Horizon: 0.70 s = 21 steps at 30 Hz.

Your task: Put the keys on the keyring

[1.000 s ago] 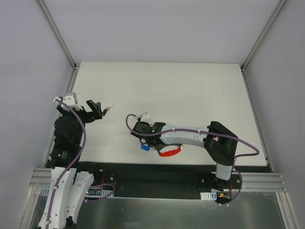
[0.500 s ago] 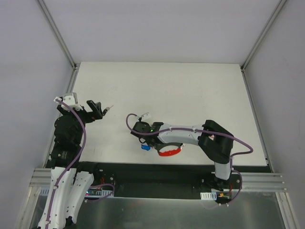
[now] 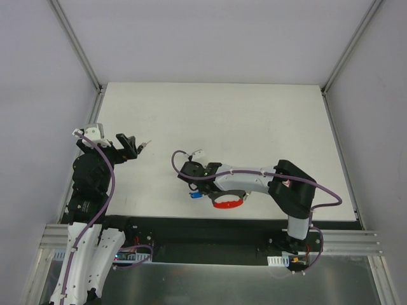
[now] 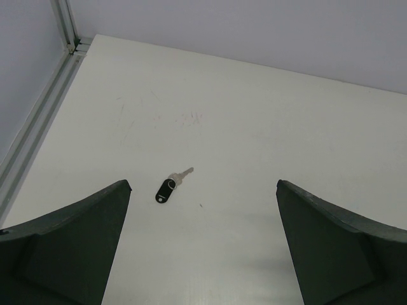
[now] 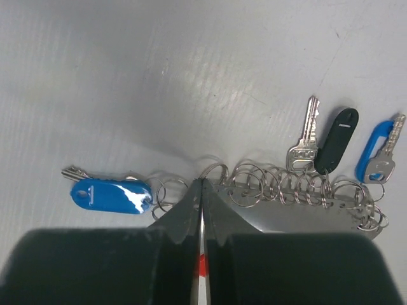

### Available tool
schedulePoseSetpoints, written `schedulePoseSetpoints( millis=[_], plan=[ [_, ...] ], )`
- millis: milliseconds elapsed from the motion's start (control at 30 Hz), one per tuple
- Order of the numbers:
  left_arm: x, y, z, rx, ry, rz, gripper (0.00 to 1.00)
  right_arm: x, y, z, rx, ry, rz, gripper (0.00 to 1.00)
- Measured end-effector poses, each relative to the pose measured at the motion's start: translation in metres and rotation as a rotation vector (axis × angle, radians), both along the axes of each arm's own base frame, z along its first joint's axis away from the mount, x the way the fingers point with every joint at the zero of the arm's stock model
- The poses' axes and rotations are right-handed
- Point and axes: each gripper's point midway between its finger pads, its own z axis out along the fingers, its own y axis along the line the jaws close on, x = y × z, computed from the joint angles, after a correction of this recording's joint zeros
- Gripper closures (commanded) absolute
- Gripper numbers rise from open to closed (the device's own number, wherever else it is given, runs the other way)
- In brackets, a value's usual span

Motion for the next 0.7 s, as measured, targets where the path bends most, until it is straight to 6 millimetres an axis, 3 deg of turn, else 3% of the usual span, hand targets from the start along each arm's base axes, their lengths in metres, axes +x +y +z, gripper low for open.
schedulePoseSetpoints(
  millis=[400,700],
  plan=[
    [0.0,0.0,0.0,0.0,0.0,0.0,0.01,-0.002,-0.034,0.027,0.04,-0.021,-0.017,0.99],
    [0.0,0.0,-0.001,0.0,0.003,0.0,0.01,-0.003,-0.047,0.02,0.036,0.015,-0.049,0.88]
  ],
)
